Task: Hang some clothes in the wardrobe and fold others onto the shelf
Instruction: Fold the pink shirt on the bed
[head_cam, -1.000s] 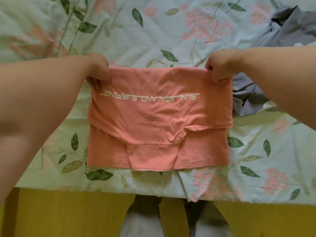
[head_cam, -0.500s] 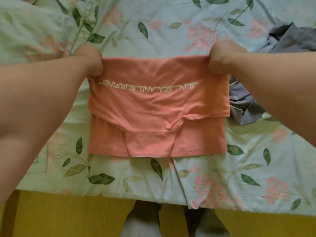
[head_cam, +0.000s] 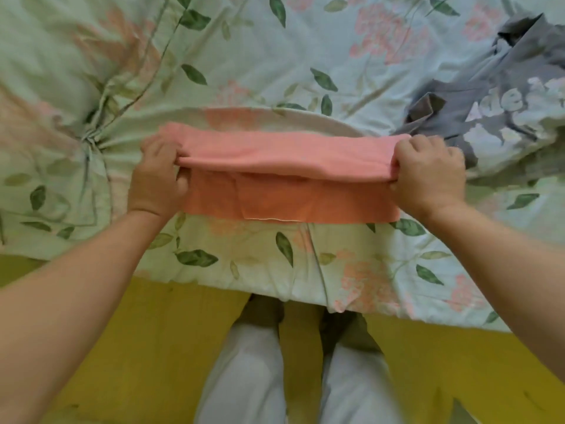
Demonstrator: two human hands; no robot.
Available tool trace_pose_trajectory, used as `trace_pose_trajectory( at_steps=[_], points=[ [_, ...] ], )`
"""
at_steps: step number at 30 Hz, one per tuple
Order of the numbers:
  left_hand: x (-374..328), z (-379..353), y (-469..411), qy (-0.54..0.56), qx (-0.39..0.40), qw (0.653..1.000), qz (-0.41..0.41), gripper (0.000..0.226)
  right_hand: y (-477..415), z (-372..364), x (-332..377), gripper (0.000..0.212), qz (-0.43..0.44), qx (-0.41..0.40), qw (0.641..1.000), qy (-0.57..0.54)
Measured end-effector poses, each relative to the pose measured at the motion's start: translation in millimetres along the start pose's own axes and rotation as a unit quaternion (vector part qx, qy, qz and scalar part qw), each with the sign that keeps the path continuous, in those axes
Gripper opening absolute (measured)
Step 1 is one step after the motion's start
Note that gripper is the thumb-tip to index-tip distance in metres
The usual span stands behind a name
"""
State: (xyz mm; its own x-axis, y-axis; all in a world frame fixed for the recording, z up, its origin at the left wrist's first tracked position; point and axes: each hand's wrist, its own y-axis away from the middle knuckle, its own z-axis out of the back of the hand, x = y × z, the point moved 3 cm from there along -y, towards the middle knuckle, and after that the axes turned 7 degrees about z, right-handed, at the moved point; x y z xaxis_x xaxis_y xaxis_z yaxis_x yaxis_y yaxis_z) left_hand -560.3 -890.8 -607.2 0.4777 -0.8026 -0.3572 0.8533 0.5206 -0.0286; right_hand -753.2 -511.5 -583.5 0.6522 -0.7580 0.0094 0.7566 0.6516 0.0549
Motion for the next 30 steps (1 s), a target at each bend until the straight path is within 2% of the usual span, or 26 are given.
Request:
trace_pose_trajectory(
  at_steps=[3,6,8,12,16,19,21,24,26,27,30],
  points=[
    [14,-16,42,-0.011,0.055,0.998,0.000,0.020,31,-26,7,0.015,0.037,0.000,0.999,0.039],
    [23,-42,70,-0.035,0.134,0.990,0.003,0.020,44,-54,12,0.022,0.051,0.065,0.995,0.053],
    [25,-59,76,-0.045,0.160,0.986,0.008,0.017,48,-70,15,0.022,0.043,0.116,0.991,0.056],
    [21,-71,81,-0.101,0.154,0.982,0.025,0.015,54,-86,22,0.019,-0.011,0.188,0.982,0.015],
    [22,-60,84,-0.105,0.116,0.984,0.087,0.016,52,-76,24,0.027,-0.141,0.180,0.968,-0.099],
    [24,-58,84,-0.087,0.114,0.984,0.108,0.017,48,-74,19,0.035,-0.269,0.153,0.926,-0.218],
    [23,-58,83,-0.092,0.124,0.983,0.103,0.020,48,-79,14,0.039,-0.358,0.121,0.881,-0.285],
    [14,-55,80,-0.193,0.143,0.961,0.137,0.029,48,-86,10,0.055,-0.458,0.068,0.815,-0.348],
    [-2,-52,72,-0.245,0.123,0.943,0.189,0.040,45,-92,5,0.065,-0.498,0.043,0.776,-0.384],
    [-15,-52,65,-0.232,0.101,0.947,0.197,0.045,42,-95,3,0.070,-0.510,0.038,0.762,-0.397],
    [-57,-65,44,-0.143,0.073,0.980,0.117,0.047,36,-100,-4,0.079,-0.509,0.048,0.746,-0.426]
  ],
)
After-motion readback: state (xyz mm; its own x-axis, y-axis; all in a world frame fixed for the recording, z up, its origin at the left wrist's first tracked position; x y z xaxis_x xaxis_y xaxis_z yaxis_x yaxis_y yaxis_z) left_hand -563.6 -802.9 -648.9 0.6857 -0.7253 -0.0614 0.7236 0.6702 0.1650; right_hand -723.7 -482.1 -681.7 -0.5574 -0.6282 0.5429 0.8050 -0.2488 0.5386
